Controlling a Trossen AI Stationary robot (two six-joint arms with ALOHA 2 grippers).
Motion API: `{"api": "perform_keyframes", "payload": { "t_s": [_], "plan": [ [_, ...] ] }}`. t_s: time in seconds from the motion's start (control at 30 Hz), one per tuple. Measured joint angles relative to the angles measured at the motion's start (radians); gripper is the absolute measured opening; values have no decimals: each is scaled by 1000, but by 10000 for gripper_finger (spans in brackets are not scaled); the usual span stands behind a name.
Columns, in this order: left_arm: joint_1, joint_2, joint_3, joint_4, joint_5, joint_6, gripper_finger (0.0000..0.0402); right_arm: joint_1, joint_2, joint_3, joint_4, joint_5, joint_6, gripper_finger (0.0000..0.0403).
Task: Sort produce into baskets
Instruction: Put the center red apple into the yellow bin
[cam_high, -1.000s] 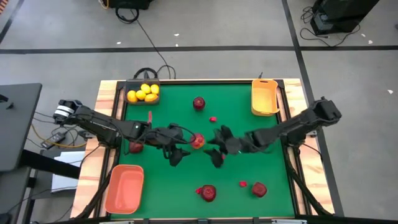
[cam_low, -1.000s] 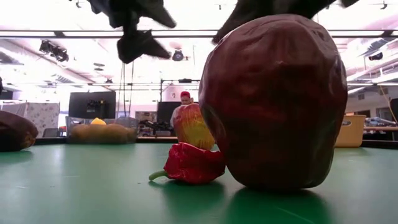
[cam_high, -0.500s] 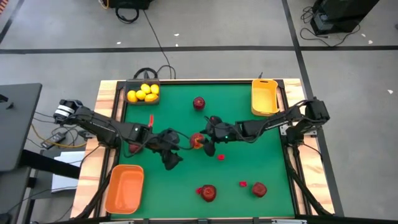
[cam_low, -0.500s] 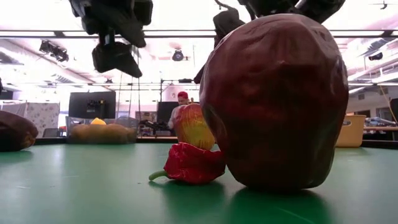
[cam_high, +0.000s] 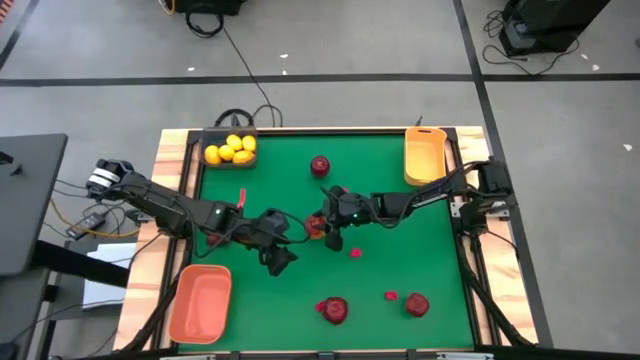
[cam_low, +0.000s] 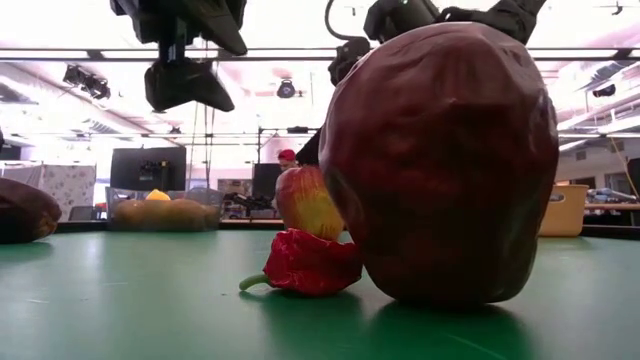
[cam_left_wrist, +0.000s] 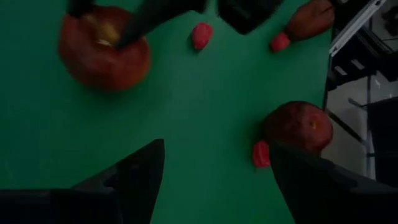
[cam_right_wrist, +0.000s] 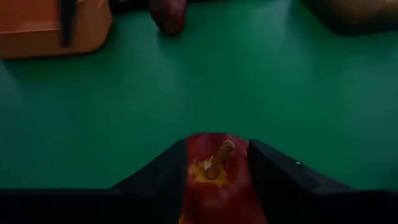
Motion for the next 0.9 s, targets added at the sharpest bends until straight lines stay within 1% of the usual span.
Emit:
{"api": "perform_keyframes", "payload": {
  "t_s": [0.27, 0.43, 0.63, 0.73, 0.9],
  "plan": [
    [-13, 0, 0, 8, -20, -24, 294, -2, 7, 0, 24, -16, -36, 134],
    [-13, 0, 0, 7, -21, -23, 294, -14, 7, 0, 32, -18, -46, 84],
    [-13, 0, 0, 7, -21, -22, 294, -40, 7, 0, 38, -71, -50, 18],
    [-13, 0, 0, 7, -21, -22, 294, -50, 7, -1, 39, -97, -32, 11],
    [-13, 0, 0, 7, -21, -21, 294, -54, 7, -1, 42, -99, 39, 7]
  ]
}}
